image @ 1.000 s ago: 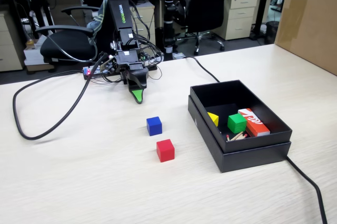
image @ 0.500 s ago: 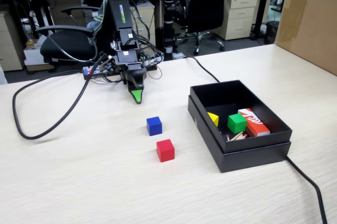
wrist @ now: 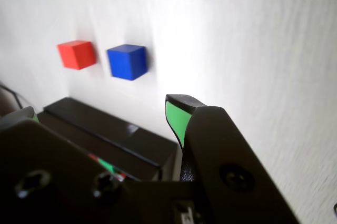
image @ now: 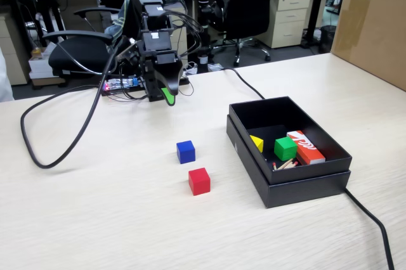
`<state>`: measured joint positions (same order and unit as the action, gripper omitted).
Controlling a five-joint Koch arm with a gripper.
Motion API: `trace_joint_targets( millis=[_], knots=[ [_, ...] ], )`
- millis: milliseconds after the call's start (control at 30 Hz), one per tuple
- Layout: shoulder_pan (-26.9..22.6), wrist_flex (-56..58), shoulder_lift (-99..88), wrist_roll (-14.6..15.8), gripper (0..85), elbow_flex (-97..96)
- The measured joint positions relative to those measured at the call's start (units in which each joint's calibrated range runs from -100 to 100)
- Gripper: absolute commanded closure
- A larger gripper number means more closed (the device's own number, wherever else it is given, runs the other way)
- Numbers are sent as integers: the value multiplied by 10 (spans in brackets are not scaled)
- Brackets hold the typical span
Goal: Put the red cube on top of the blue cube
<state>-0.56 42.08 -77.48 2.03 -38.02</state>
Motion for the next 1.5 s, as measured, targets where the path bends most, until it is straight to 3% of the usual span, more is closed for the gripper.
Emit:
trace_joint_targets(
  millis=[400, 600, 1033, 1500],
  knots=[
    [-2, 149, 397, 1, 384, 431],
    [1, 153, 641, 5, 384, 561],
    [1, 153, 889, 7, 382, 665],
    [2, 153, 988, 7, 383, 696]
  ],
)
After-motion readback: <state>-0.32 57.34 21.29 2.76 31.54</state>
